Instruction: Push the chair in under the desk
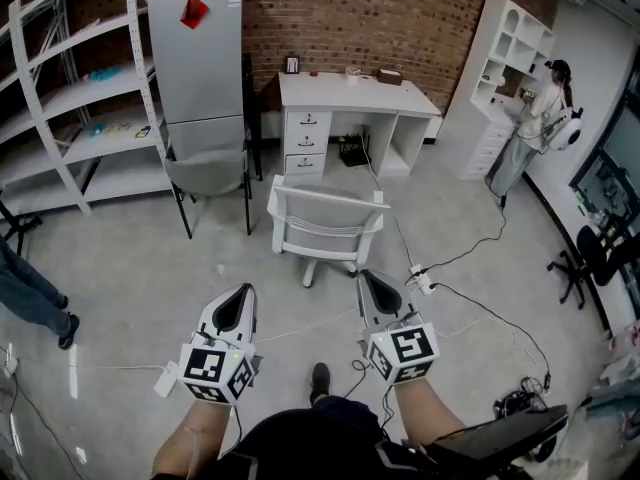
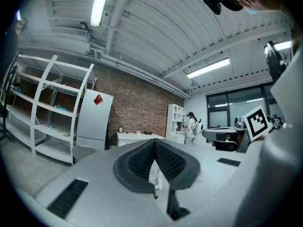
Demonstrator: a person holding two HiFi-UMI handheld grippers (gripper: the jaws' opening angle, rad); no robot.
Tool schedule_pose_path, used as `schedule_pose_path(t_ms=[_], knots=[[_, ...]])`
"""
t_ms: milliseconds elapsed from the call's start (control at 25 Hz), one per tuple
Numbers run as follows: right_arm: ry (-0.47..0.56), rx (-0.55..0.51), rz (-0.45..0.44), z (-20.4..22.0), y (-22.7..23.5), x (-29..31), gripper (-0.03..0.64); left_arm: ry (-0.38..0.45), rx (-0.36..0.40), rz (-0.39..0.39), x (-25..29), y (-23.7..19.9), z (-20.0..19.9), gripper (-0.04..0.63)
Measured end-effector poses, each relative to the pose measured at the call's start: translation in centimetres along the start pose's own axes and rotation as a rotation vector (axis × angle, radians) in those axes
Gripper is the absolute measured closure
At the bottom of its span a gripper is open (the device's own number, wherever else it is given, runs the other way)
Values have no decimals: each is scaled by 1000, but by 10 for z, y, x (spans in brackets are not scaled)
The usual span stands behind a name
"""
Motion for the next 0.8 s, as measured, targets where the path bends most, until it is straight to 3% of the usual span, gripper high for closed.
schedule_pose_path(t_ms=[800], knots=[[-19, -24, -20, 25, 120, 125, 612, -85, 15, 19, 188, -16, 2, 588]])
Point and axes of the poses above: the fingertips, and each gripper's own axes: x forward along the fingers, y to its right, z out of its underside, the point moved 10 cm from there along -x, backward along the fingers, and after that the axes turned 8 degrees about z, right-handed, at the moved point
